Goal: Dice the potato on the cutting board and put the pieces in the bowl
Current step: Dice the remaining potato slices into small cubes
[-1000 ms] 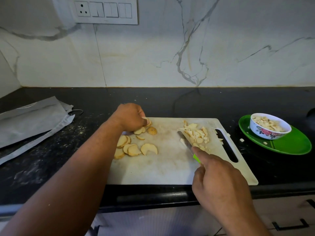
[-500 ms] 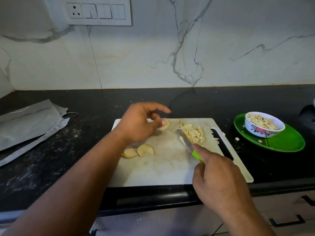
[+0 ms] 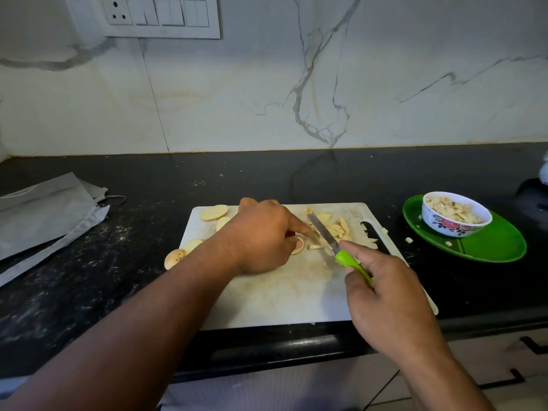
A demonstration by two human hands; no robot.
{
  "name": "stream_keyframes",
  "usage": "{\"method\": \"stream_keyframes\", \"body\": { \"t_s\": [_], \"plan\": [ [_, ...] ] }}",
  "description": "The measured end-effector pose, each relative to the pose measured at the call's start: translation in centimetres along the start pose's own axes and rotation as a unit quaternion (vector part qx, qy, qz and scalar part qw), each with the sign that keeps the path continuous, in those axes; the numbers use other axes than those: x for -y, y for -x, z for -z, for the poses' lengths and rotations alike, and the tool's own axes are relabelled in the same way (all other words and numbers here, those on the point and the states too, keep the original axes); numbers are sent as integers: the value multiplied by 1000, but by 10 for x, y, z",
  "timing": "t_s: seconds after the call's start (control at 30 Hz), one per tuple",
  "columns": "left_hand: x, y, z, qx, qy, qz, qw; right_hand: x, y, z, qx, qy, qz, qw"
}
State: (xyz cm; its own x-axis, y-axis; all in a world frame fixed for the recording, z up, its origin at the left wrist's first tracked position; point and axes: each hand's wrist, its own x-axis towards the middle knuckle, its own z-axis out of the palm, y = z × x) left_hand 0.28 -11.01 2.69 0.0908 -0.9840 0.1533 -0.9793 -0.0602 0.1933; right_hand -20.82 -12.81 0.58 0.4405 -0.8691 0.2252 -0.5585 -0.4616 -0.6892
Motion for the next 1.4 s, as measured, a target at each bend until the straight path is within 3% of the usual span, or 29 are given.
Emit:
{"method": "stream_keyframes", "body": {
  "t_s": [0.17,0.27,0.43,0.6,0.87,1.03,1.4],
  "plan": [
    [17,1,-1,-81,185,103,974,11,11,-4,9,112,35,993],
    [24,0,-3,-43,169,126,976,14,16,-5,27,158,48,986],
    [41,1,-2,-49,141,129,980,8,12,2,-2,197,31,980],
    [43,1,-3,23,132,111,985,24,13,-2,-5,196,61,979],
    [35,-3,-14,-30,154,107,982,39,-1,-10,-12,208,82,975],
    [33,-3,-13,-19,161,113,980,41,-3,-9,-21,227,97,969],
    [22,-5,-10,-17,139,155,978,46,16,11,55,283,112,951]
  ]
}}
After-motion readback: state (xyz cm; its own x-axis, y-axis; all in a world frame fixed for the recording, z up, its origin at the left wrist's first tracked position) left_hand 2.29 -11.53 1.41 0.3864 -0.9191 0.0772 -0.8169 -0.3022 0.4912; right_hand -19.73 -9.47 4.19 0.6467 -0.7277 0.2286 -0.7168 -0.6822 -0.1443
